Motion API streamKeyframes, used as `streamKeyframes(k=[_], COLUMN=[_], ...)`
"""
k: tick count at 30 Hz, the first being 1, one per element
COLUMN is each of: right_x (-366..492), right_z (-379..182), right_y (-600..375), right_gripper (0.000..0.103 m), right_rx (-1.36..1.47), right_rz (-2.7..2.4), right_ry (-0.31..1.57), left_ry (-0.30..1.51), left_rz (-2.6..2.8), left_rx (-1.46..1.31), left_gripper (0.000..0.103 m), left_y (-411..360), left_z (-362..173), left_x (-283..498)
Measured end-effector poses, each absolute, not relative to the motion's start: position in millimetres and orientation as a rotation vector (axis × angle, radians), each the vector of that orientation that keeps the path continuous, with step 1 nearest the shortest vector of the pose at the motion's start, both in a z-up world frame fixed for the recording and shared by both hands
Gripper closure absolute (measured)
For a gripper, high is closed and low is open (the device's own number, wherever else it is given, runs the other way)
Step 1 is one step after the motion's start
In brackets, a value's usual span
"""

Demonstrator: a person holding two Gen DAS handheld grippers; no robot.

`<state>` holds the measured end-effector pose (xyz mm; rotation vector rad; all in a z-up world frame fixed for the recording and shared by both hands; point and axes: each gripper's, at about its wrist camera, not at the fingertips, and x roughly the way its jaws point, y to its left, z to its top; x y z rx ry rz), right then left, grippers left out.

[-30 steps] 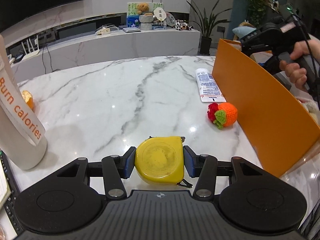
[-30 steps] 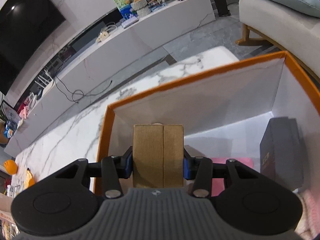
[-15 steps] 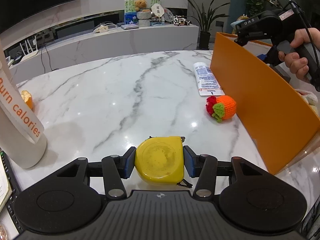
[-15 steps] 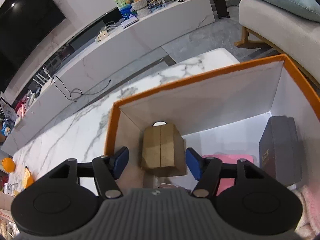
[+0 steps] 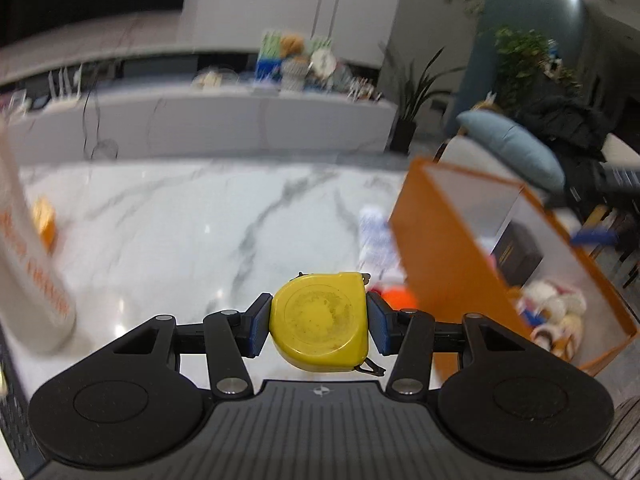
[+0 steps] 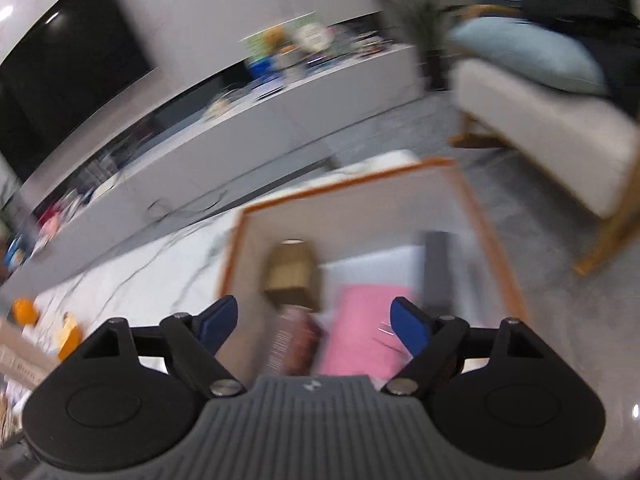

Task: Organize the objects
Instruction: 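Lower the cardboard box into the orange box and open the right gripper, then carry the yellow tape measure into the orange box and open the left gripper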

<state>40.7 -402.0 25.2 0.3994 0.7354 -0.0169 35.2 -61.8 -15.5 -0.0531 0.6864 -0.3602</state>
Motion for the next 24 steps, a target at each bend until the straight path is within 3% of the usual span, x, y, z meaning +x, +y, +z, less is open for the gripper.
streamKeyframes(k=[3, 10, 15, 24], right_x=[-11, -25, -13, -30], right_z=[11, 13, 8, 9], right_y=[-425, -428, -435, -445], right_gripper=[0.013, 0.011, 0.012, 0.012], right_rx=[0.54, 0.428, 0.519, 0.561], right_rz=[-0.119, -0.025, -0.1, -0.087], right_ry=[0.652, 0.684, 0.716, 0.698], left_ry=[0.673, 0.586, 0.702, 0.881], left_rz=[-0.365, -0.42, -0.561, -0.641], left_rx=[-0.091, -0.101, -0.118, 0.141], left_gripper=[0.045, 0.045, 0.045, 0.045], left_y=[-72, -124, -185, -286], left_z=[-4, 18, 16, -22], left_x=[41, 61, 106, 178])
